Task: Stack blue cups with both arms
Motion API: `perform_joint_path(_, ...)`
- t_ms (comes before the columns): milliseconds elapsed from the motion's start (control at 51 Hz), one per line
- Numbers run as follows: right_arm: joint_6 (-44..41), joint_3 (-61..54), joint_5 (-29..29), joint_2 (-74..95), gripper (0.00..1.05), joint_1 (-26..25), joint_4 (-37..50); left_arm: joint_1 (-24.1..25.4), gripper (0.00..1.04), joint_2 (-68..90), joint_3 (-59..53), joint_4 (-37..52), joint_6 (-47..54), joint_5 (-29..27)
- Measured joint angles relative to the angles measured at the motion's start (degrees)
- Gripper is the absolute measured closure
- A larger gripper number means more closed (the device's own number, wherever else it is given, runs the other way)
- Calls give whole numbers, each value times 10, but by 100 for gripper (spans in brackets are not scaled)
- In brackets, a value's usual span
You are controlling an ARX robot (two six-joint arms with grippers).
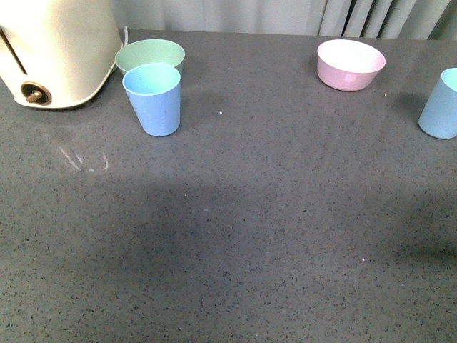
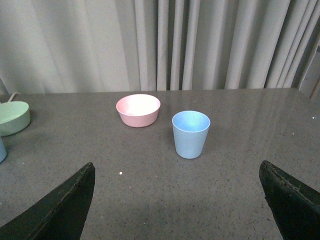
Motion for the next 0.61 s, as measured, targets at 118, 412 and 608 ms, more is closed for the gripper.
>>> perform_joint_path(118,0,0,0,0,9,0,0,-15,9,218,74,-12,-49,6)
perform_joint_path(412,0,0,0,0,9,0,0,-64,9,624,240,176,-99,26)
perform_joint_path(608,0,0,0,0,9,0,0,-105,9,790,347,208,-115,13)
